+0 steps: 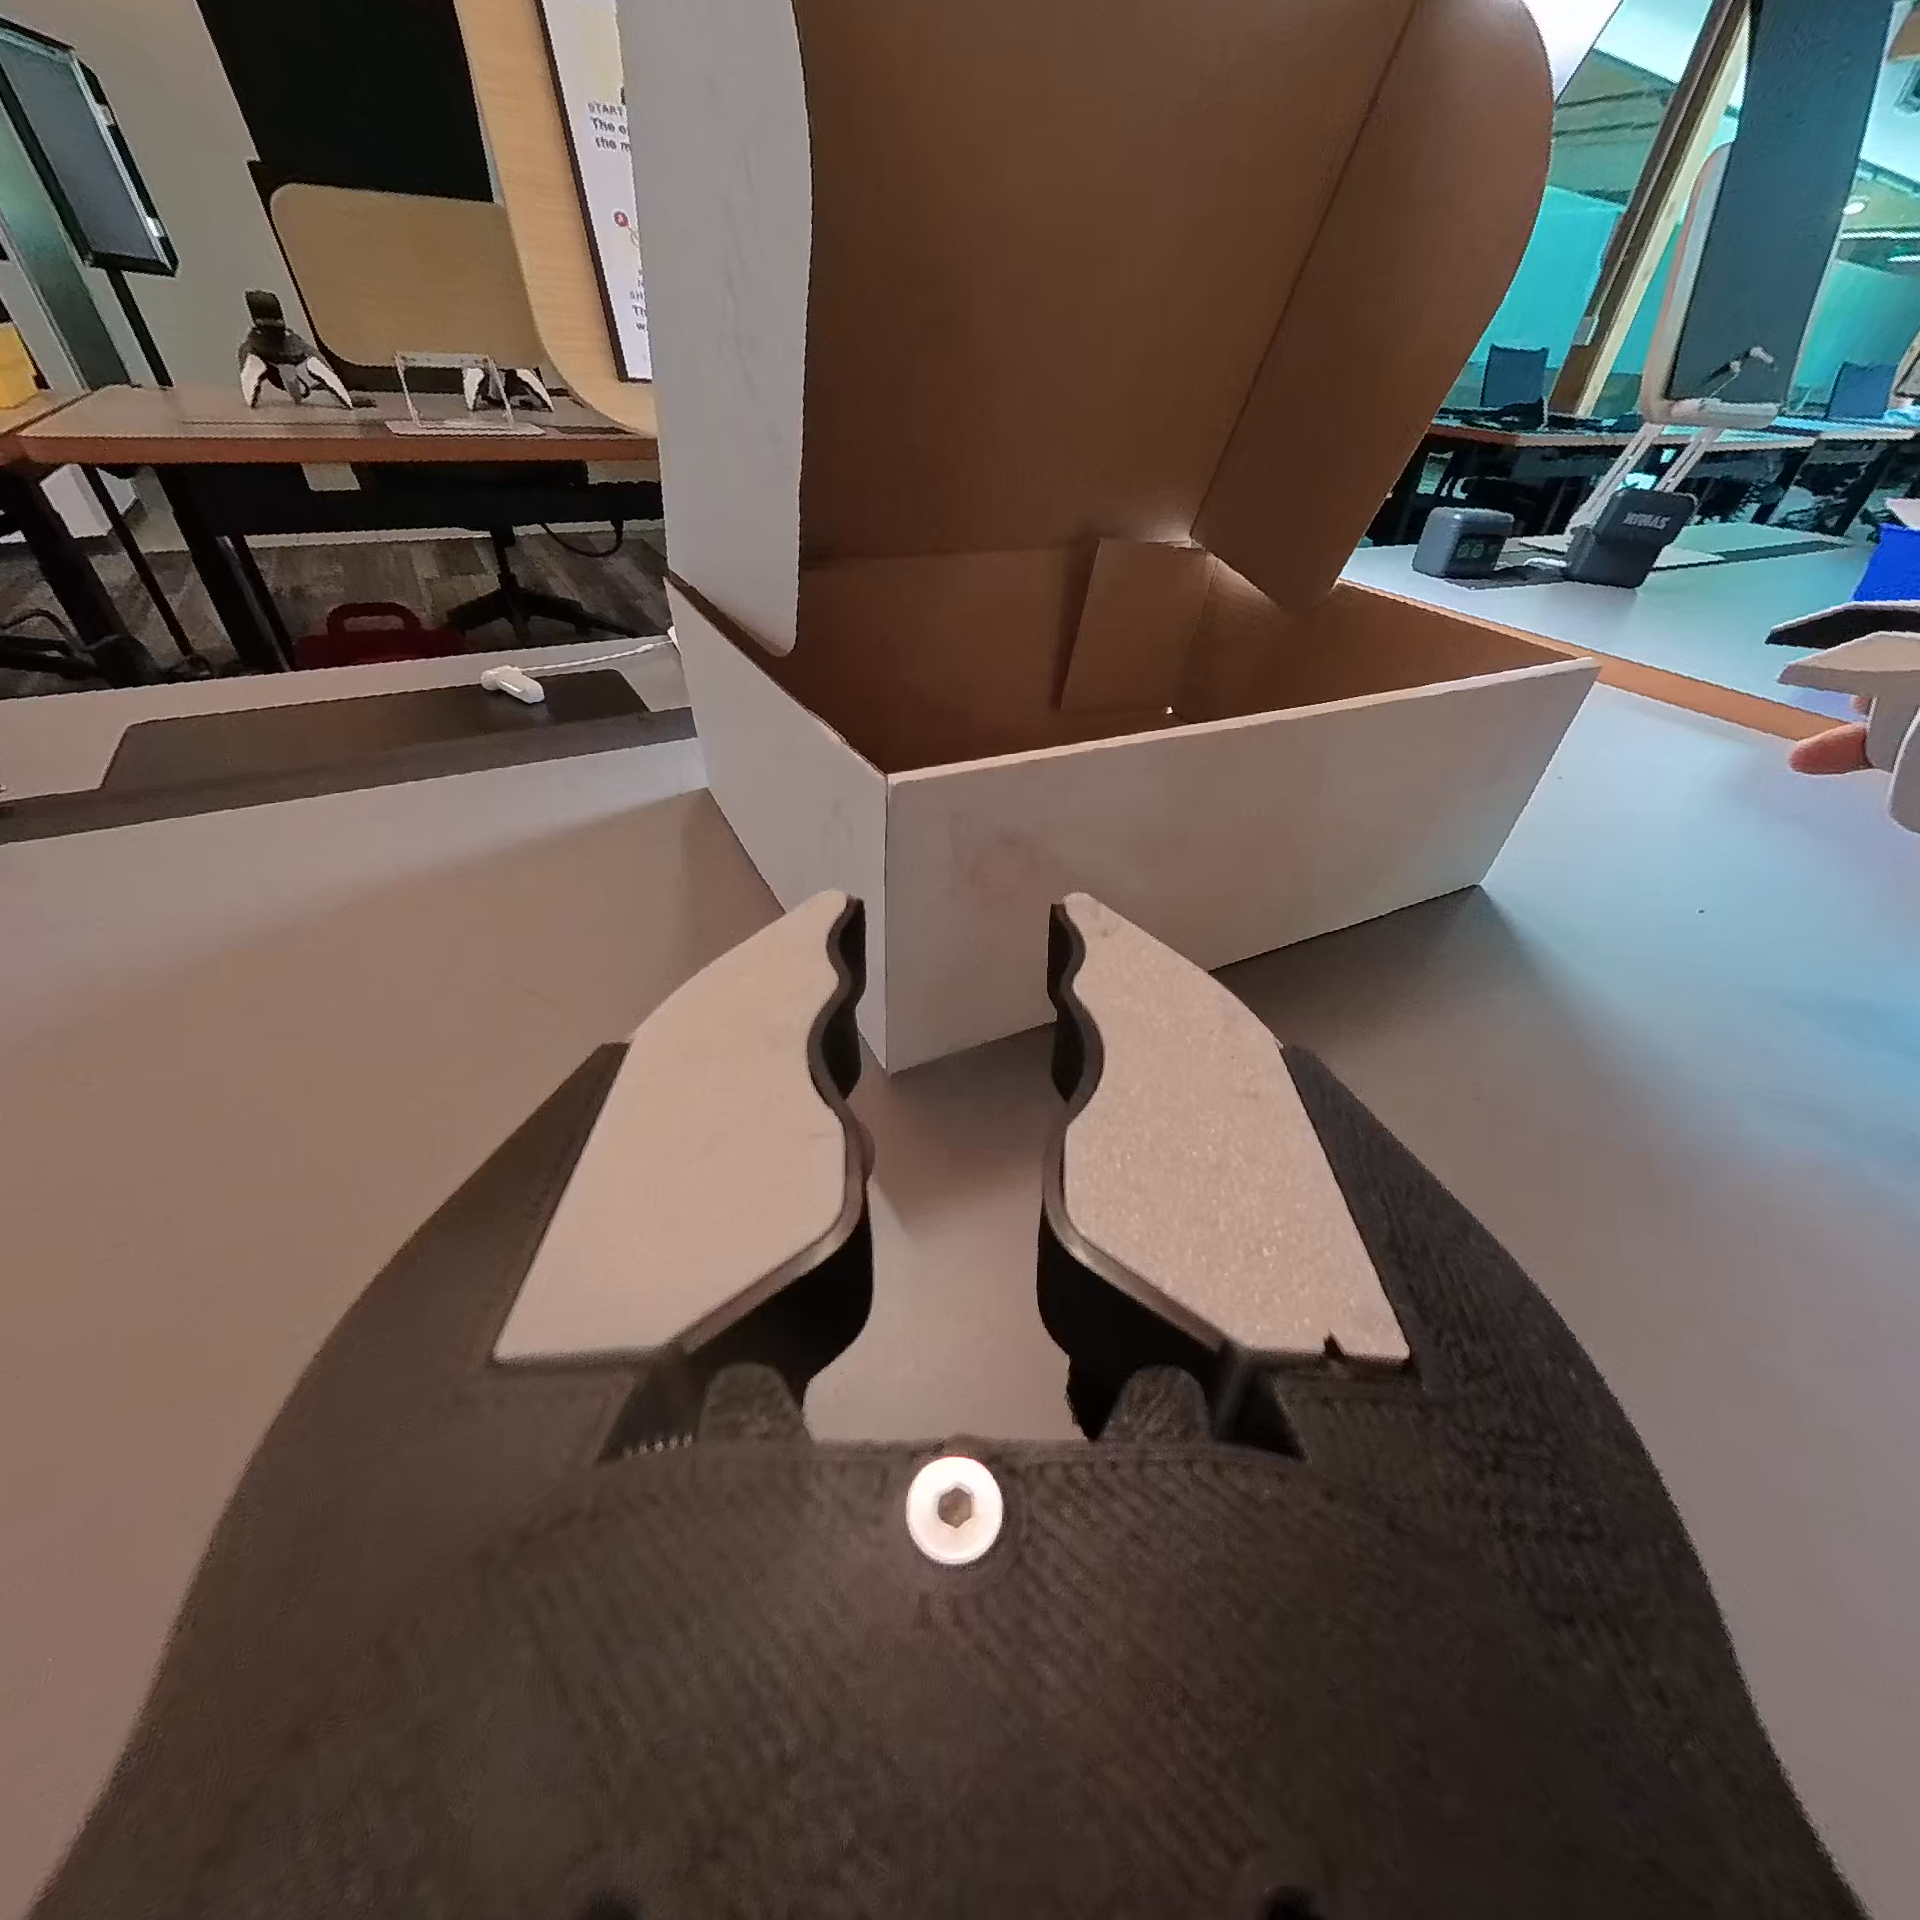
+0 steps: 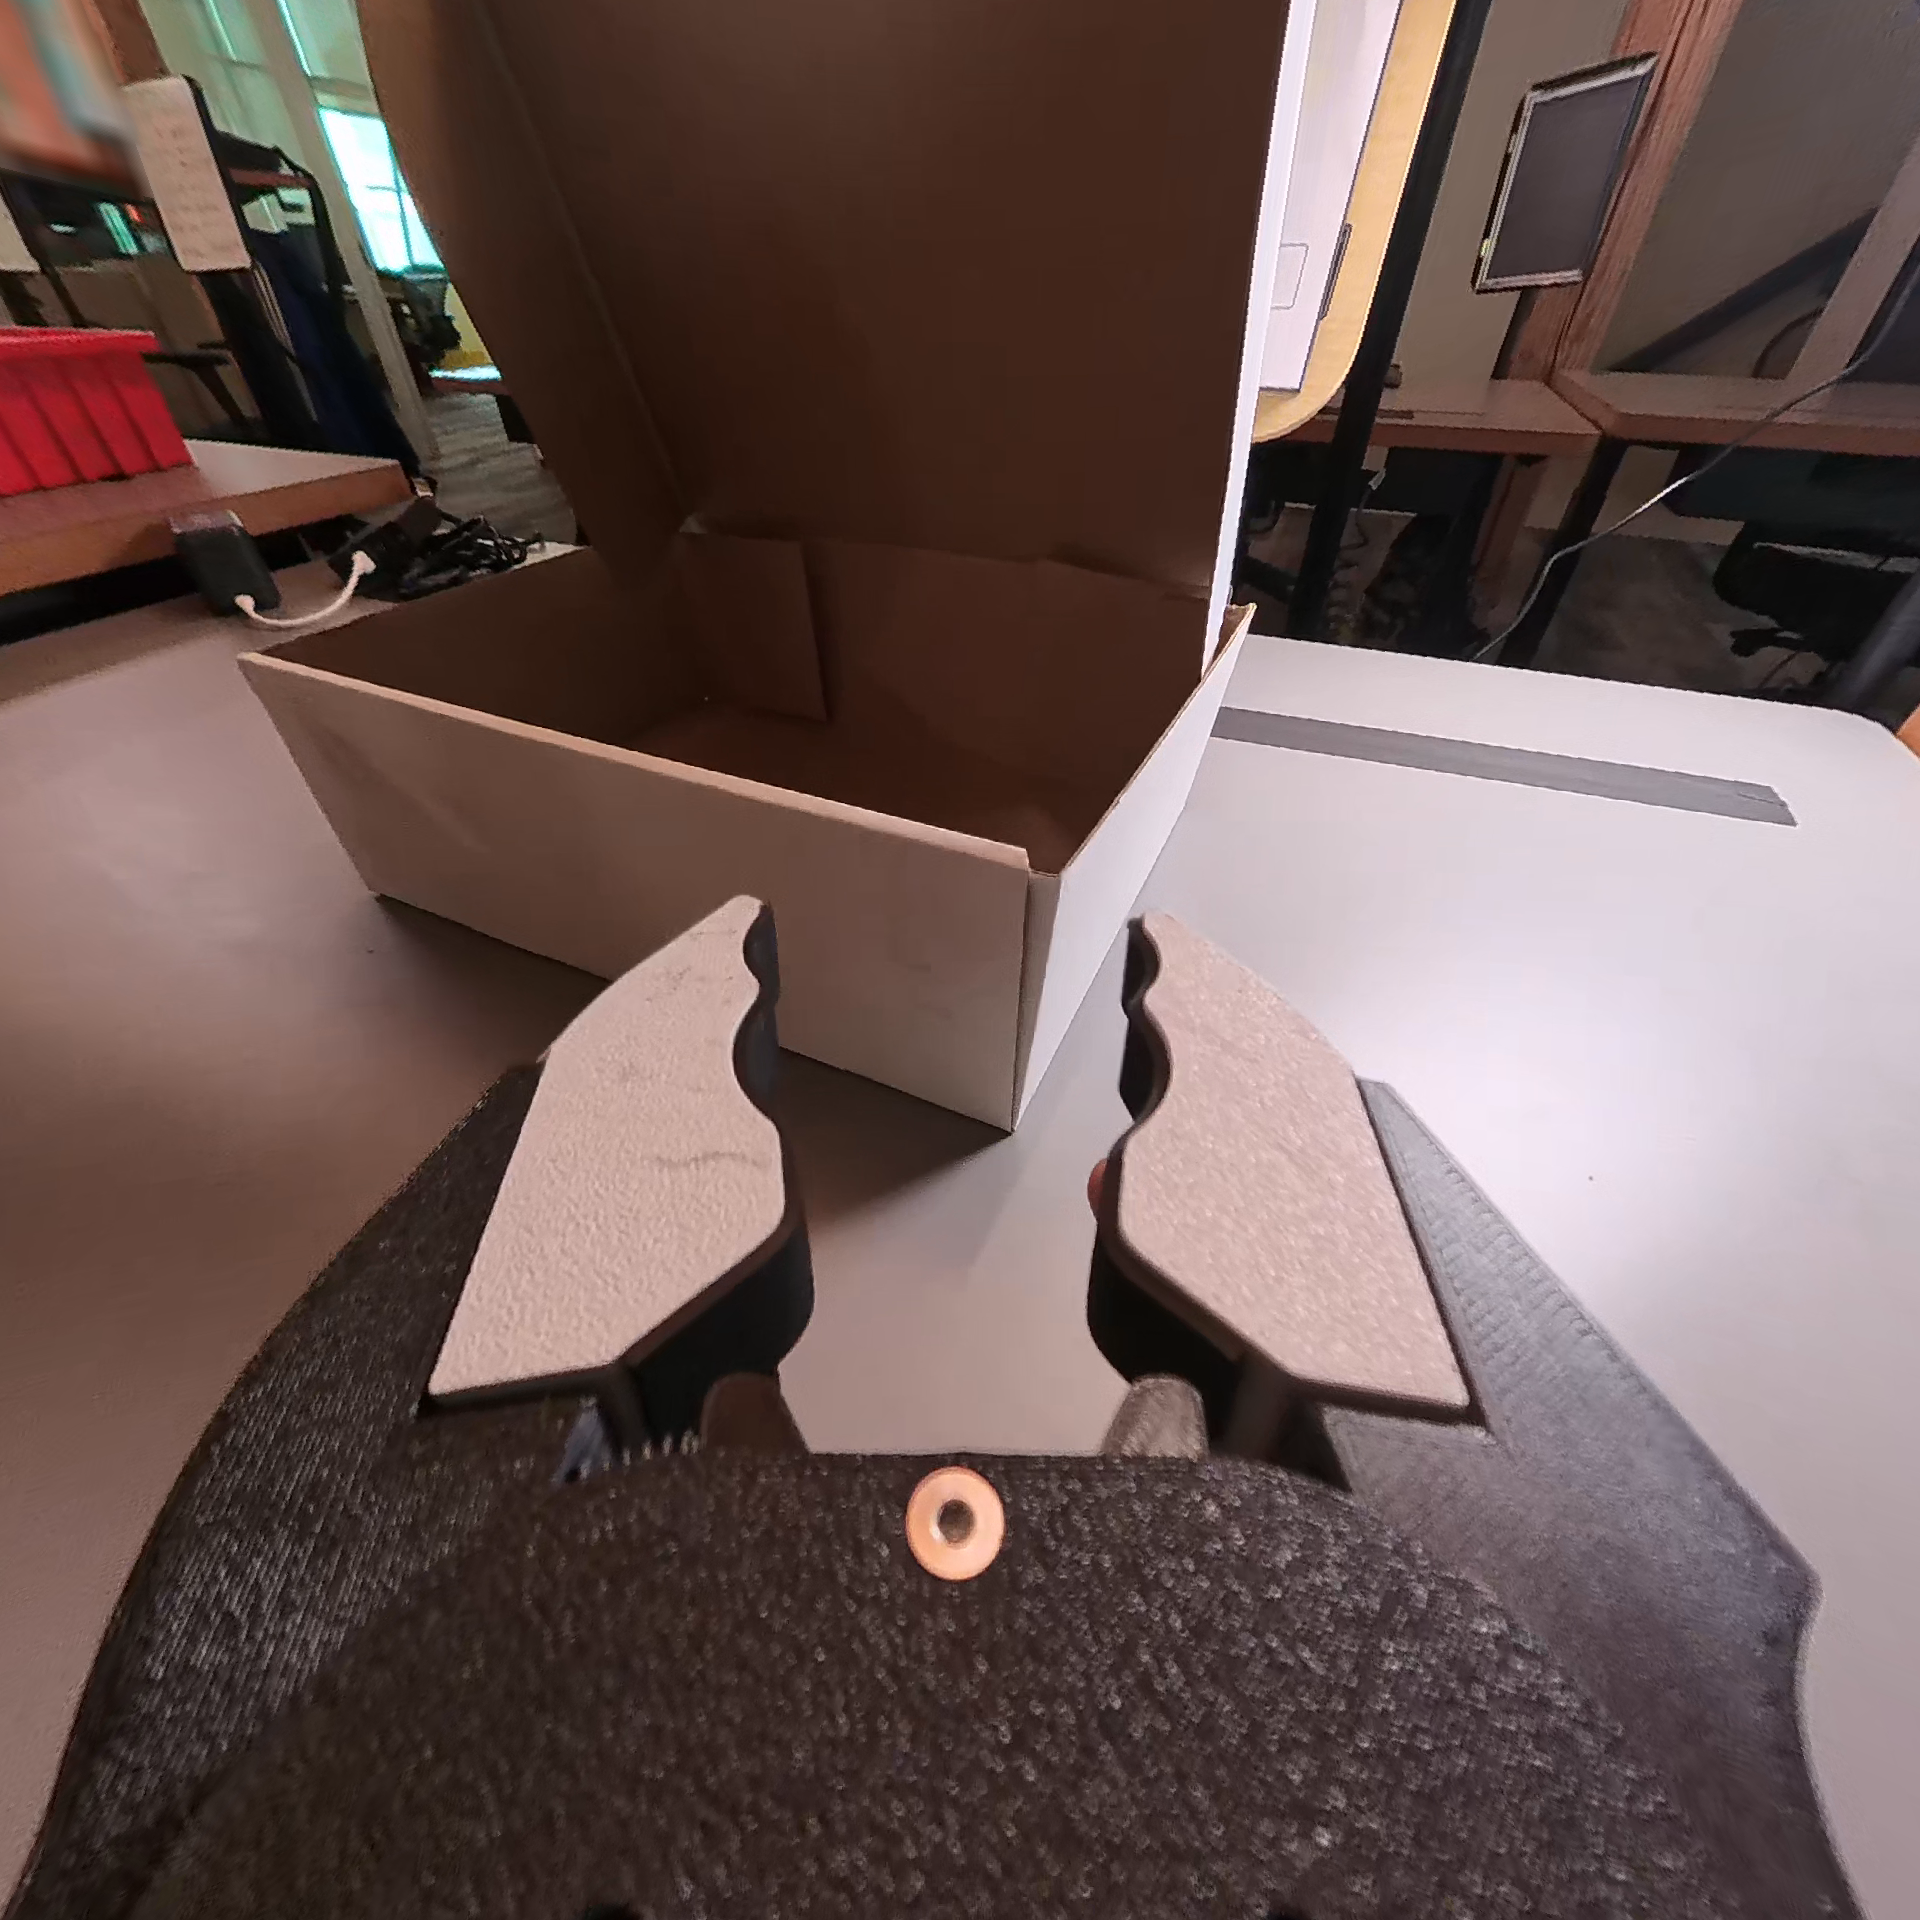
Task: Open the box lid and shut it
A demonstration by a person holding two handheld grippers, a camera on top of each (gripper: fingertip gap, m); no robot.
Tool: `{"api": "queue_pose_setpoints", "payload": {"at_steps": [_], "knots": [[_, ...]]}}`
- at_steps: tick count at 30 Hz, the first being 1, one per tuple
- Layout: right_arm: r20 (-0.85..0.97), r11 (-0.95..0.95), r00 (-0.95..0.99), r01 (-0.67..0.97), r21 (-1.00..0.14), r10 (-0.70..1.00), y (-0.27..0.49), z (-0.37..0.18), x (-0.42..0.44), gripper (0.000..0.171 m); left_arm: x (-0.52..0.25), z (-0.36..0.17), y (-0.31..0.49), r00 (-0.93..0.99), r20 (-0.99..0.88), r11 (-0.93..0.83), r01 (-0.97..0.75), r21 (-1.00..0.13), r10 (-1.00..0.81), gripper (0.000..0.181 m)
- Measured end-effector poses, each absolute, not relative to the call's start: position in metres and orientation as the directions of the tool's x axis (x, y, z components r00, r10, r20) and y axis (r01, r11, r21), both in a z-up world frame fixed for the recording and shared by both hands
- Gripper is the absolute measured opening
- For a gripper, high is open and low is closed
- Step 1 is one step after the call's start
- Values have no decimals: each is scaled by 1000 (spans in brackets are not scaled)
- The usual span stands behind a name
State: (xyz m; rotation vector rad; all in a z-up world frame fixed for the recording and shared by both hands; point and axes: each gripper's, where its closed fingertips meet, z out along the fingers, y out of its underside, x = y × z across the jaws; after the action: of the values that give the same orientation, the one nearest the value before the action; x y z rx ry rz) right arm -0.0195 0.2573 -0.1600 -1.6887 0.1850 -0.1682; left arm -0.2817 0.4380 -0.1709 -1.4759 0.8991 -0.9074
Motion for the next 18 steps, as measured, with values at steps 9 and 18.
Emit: {"api": "queue_pose_setpoints", "payload": {"at_steps": [9, 18], "knots": [[183, -159, 965, 155, -975, -187, 283, -93, 14, 32, -246, -101, 460, 356, -97, 57, -121, -991, -930, 33], [116, -280, 974, 57, -958, -196, 384, -17, 93, 50, -148, -2, 564, 423, -59, -29, -199, -980, -904, 53]]}}
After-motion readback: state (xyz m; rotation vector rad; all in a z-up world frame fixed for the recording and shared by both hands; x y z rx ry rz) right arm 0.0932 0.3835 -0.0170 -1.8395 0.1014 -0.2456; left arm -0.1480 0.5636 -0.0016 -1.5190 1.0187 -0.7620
